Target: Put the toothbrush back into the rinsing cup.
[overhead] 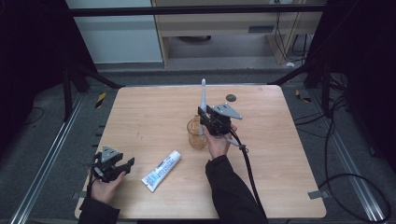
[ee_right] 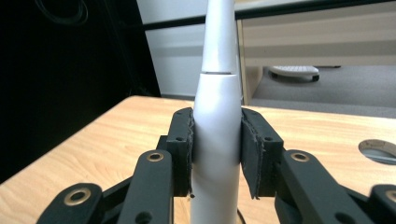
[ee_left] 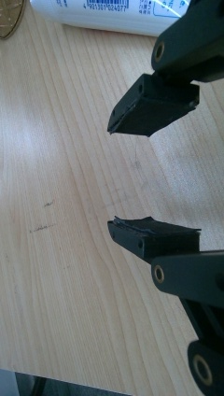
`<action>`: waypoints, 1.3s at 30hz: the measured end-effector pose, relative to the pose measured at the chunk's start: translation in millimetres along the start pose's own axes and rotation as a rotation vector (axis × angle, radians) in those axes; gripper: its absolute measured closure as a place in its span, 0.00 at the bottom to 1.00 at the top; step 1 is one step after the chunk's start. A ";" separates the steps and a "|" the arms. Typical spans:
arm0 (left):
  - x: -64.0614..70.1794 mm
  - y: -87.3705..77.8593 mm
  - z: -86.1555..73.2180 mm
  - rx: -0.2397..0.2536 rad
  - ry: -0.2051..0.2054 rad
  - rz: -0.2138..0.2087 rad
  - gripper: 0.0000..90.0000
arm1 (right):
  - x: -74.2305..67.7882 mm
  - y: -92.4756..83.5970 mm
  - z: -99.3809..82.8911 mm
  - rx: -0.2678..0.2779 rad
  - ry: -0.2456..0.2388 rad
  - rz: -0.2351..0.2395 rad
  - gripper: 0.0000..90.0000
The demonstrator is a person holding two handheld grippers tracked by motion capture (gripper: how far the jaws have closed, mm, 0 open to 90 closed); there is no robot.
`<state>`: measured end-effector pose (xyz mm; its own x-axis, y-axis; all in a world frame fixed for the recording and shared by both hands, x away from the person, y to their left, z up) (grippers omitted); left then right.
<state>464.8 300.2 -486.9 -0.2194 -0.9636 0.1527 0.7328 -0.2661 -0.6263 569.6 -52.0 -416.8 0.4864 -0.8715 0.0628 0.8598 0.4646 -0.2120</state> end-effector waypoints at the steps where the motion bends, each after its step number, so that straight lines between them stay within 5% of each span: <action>1: -0.2 -0.1 0.1 0.000 0.002 0.000 0.50 | -0.6 -0.4 -0.4 -0.008 -0.001 0.005 0.74; 18: 0.0 -0.2 0.1 0.000 0.002 0.000 0.50 | -0.5 -7.4 -13.6 -0.098 -0.029 0.042 0.74; 27: 0.4 -0.4 0.0 0.001 0.000 -0.001 0.50 | -3.9 -10.7 -15.2 -0.136 -0.086 0.060 0.74; 39: 0.2 -0.3 0.0 0.000 0.000 -0.001 0.50 | -1.2 -11.2 -25.1 -0.164 -0.088 0.073 0.74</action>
<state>464.6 300.1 -486.7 -0.2196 -0.9635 0.1532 0.7328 -0.2666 -0.6260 555.4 -60.1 -439.0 0.5643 -0.8160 0.1254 0.7884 0.4876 -0.3751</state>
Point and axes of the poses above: each handheld gripper's, and its own axes: y roughly forward along the jaws, z roughly out of its top, x roughly to its right, the point moved 2 cm from there along y, roughly forward along the jaws, and after that the axes turned 14 degrees about -y, right-handed, at the moved point
